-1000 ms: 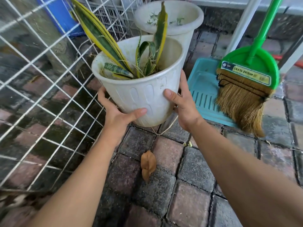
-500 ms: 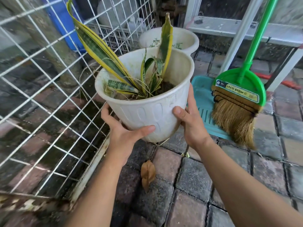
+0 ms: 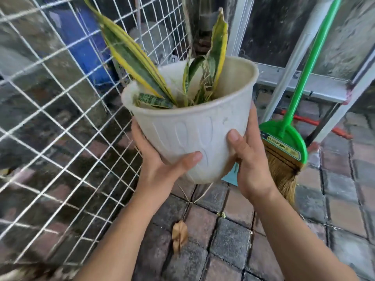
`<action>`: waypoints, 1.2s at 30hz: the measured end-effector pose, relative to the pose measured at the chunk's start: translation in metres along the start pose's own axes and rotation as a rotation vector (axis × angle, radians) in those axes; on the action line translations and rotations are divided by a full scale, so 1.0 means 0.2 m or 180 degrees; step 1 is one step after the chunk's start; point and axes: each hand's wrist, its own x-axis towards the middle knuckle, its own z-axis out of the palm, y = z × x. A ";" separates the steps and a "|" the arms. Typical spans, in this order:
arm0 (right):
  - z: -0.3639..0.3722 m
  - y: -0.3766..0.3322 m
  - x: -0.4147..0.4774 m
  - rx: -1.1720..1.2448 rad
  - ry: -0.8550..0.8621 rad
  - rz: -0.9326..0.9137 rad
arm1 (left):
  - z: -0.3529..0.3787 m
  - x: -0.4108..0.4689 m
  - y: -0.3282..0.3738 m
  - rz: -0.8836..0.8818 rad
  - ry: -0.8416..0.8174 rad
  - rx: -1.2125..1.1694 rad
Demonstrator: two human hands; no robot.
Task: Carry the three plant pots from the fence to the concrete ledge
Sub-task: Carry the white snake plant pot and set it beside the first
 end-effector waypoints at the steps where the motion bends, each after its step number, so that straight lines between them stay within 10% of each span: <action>1: 0.03 -0.10 0.03 0.0035 0.0039 -0.0005 | 0.02 0.03 0.12 0.0044 -0.0004 -0.0006; 22: 0.90 -3.16 0.34 -0.0007 0.0511 0.0272 | 0.08 0.14 3.29 -0.0062 -0.0516 0.0094; 36: 1.19 -3.82 0.47 0.0261 -0.0642 -0.0526 | 0.02 0.05 4.05 0.0893 0.0222 0.0261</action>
